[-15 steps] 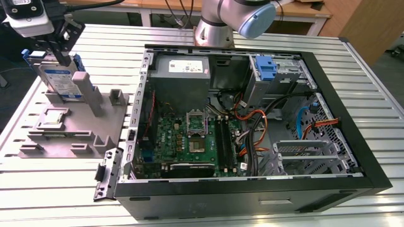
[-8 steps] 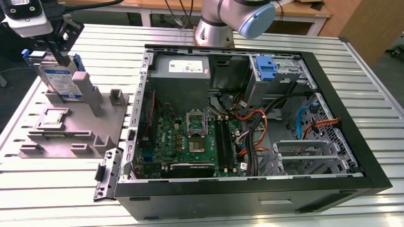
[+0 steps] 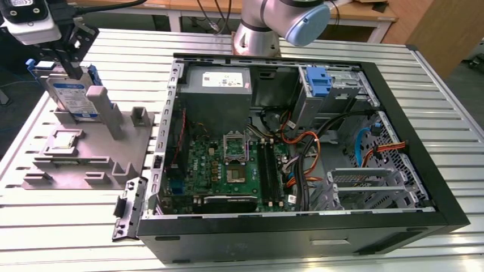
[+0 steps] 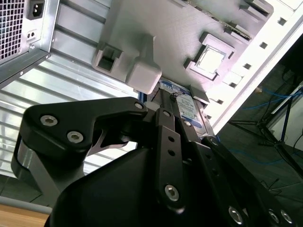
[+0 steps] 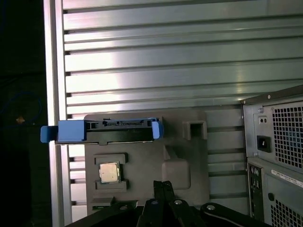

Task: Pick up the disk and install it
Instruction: 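Reach for the disk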

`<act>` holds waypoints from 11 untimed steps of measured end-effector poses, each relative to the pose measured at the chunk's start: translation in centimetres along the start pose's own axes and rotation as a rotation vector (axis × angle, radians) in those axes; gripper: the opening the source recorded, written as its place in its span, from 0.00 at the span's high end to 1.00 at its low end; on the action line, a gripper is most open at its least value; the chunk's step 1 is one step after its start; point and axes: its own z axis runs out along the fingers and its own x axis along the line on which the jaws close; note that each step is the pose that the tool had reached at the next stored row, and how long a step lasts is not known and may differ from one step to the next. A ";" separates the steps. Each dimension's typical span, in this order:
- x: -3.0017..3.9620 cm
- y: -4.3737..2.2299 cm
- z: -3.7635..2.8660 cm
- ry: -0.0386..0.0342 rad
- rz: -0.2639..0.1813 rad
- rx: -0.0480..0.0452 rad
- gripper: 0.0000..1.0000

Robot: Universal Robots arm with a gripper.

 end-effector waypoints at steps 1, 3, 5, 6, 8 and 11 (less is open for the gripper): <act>0.09 0.02 0.01 0.0000 0.000 0.0000 0.90; 0.28 0.14 0.02 0.0001 0.000 -0.0001 0.90; 0.51 0.26 0.04 0.0002 0.000 -0.0007 0.90; 0.62 0.31 0.05 0.0001 0.000 -0.0012 0.90; 0.84 0.42 0.07 0.0001 0.000 -0.0020 0.90; 1.08 0.56 0.13 0.0001 0.000 -0.0023 0.90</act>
